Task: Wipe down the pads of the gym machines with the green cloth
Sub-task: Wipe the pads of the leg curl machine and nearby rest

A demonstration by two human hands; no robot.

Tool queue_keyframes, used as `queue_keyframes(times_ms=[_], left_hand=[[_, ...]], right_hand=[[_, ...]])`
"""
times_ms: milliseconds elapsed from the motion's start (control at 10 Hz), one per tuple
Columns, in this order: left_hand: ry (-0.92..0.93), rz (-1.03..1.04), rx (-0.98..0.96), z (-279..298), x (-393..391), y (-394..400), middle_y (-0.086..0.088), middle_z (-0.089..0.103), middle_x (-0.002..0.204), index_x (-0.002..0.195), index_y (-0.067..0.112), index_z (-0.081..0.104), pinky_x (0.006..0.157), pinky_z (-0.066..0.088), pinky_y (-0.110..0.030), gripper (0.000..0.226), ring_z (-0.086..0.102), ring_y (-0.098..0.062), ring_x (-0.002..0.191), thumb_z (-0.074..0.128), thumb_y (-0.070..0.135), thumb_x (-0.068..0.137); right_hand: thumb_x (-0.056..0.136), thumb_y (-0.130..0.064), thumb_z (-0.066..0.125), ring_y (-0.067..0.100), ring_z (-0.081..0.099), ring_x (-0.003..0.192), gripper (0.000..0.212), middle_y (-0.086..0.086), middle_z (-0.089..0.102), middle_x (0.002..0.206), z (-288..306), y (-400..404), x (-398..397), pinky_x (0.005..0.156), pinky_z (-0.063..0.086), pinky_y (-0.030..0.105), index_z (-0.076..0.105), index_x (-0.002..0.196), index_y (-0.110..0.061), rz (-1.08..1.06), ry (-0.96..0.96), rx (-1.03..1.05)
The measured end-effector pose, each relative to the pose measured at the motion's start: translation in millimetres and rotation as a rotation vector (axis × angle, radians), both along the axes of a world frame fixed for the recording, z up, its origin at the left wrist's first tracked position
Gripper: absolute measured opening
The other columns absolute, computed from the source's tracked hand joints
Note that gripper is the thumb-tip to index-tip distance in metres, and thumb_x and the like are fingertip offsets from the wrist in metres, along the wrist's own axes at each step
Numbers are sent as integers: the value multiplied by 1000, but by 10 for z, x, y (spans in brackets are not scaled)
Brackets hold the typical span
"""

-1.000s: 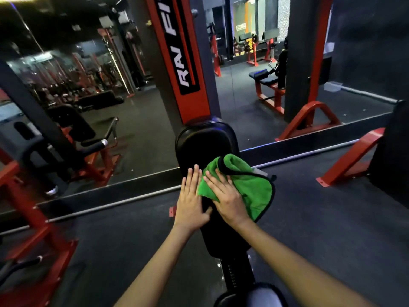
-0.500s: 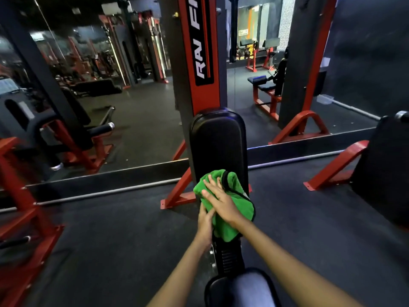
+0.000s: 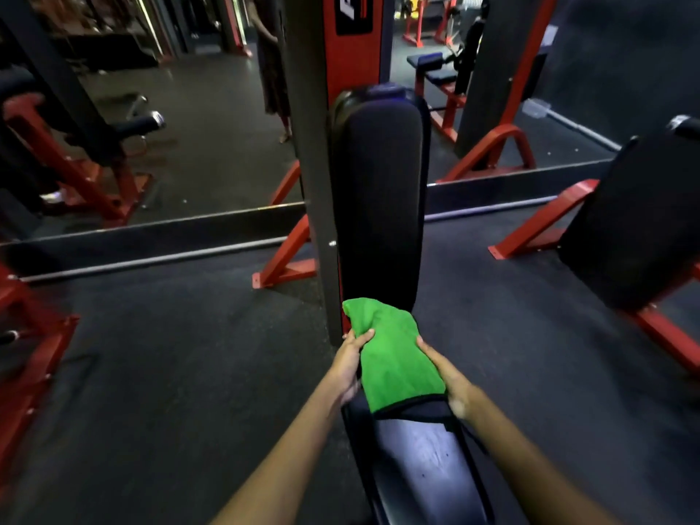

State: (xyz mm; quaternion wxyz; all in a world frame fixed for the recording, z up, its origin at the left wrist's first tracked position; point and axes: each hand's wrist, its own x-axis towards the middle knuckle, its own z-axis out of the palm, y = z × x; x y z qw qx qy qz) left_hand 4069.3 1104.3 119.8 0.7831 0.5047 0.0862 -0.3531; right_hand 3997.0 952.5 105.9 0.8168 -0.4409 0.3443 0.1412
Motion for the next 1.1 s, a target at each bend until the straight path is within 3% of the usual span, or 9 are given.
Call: queue_keyframes(times_ms=[200,300,500,600,700,800,900,1000,1100], left_hand=[[211,-133,63,-531,-415,271,-13,72,101,118,6,59,71,59,-37,30,71,-24,86,49,24,97],[166,-188,194,-801,-719,390,-9,69,111,123,11,53,78,57,-34,37,68,-22,99,63,22,89],[-59,-166,460,-1231,-1527,478,-6,55,121,133,28,25,81,49,-14,81,58,-20,108,72,-7,77],[-241,-181,529,-1474,-1857,434,0,41,137,127,51,36,98,31,-5,84,39,-20,132,72,-3,73],[-223,-179,634,-1820,-2111,328,5,38,133,99,89,9,94,22,4,114,34,-11,130,69,-5,78],[-245,-250,710,-1920,-2296,250,4,31,133,102,90,0,92,17,7,116,32,-9,130,67,-2,81],[-269,-288,813,-1864,-2450,146,-2,28,144,142,45,23,95,27,-5,79,43,-16,129,63,5,87],[-269,-245,900,-1954,-2588,45,1,23,151,149,22,22,89,38,-20,72,54,-21,120,60,11,89],[-265,-166,945,-1951,-2691,49,4,23,155,148,25,7,87,28,-9,76,42,-19,132,57,12,92]], right_hand=[[83,-10,63,28,71,84,35,19,71,100,-437,245,-506,76,58,38,63,115,1,-58,79,-8],[85,5,58,22,72,71,28,11,74,84,-577,266,-717,57,57,30,60,112,-3,-70,66,-170],[63,9,71,6,66,56,53,-4,71,64,-853,345,-1150,49,50,18,57,113,-2,53,152,-419],[54,5,72,10,64,62,65,-3,71,69,-1050,298,-1329,53,48,15,57,117,3,142,171,-569],[62,11,74,21,59,88,66,12,67,106,-1231,247,-1493,67,45,19,54,123,-6,258,150,-749],[74,3,66,19,55,103,67,8,59,123,-1362,222,-1597,81,41,24,45,135,-11,461,102,-1036],[72,-20,63,31,54,114,69,10,55,130,-1561,298,-1631,88,48,42,41,137,-18,708,29,-1462],[76,-57,38,37,56,117,62,5,55,135,-1673,529,-1566,81,50,56,45,133,-35,981,-42,-1521],[63,-85,-17,36,-3,146,94,-9,4,160,-1834,685,-1505,105,9,72,14,145,-52,1139,27,-1456]])
